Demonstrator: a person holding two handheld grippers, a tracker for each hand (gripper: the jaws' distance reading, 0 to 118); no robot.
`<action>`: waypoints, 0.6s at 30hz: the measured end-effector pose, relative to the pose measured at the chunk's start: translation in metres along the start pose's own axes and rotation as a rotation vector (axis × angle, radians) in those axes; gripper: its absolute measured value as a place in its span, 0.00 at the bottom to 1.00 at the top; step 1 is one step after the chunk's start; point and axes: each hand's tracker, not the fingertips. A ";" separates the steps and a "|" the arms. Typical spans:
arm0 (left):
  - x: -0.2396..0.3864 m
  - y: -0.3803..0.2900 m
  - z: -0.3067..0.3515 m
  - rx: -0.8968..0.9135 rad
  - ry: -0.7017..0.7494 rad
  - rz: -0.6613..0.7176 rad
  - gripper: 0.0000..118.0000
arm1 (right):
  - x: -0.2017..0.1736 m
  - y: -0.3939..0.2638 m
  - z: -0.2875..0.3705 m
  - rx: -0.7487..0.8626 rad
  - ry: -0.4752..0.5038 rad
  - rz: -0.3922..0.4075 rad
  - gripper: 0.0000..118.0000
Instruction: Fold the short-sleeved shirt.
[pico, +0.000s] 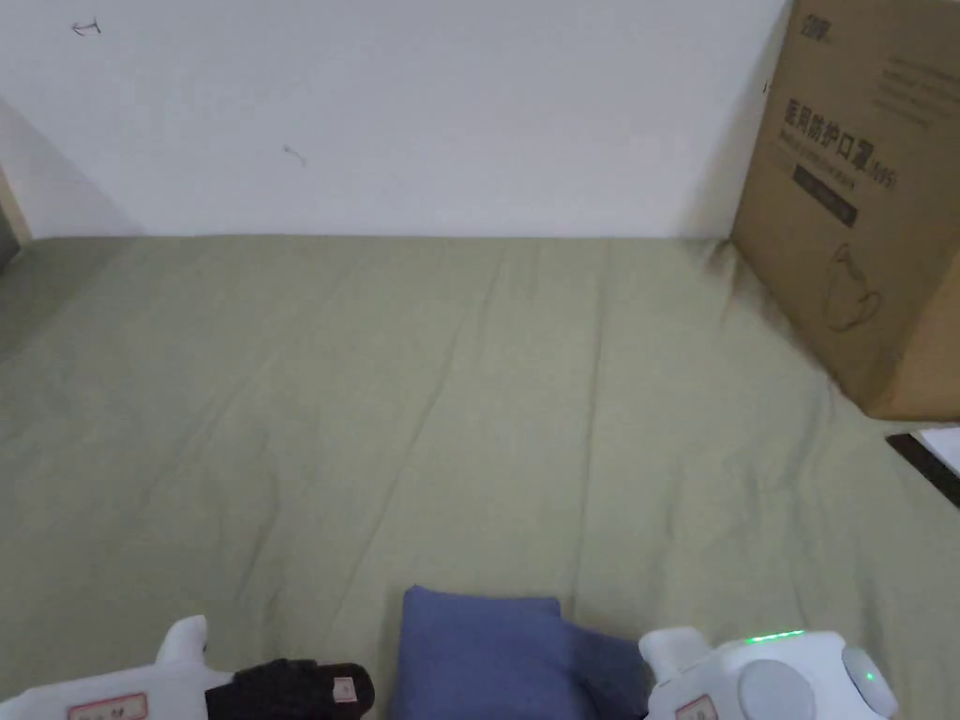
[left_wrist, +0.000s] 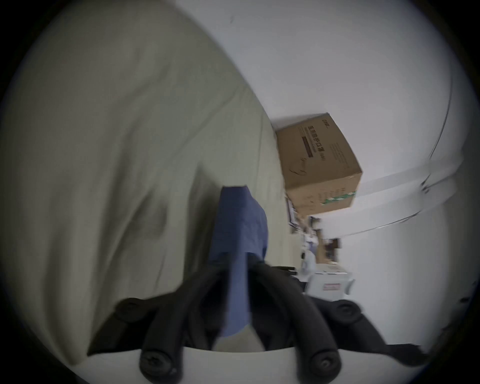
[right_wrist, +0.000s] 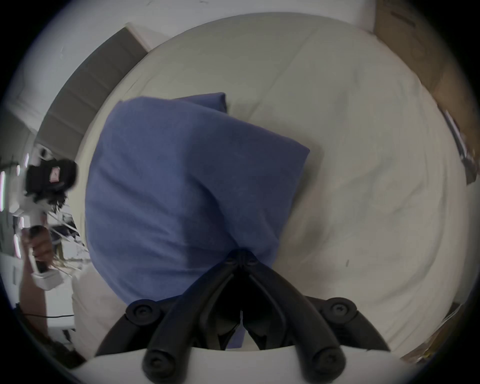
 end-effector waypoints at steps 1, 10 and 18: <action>-0.013 0.007 -0.006 -0.031 -0.046 0.029 0.63 | 0.003 -0.002 0.001 0.008 0.016 -0.011 0.00; -0.043 0.026 -0.099 -0.353 -0.381 0.109 1.00 | 0.011 -0.008 0.000 0.029 0.058 -0.015 0.00; -0.019 0.012 -0.128 -0.356 -0.085 -0.105 0.38 | 0.016 -0.018 -0.001 0.073 0.083 -0.043 0.00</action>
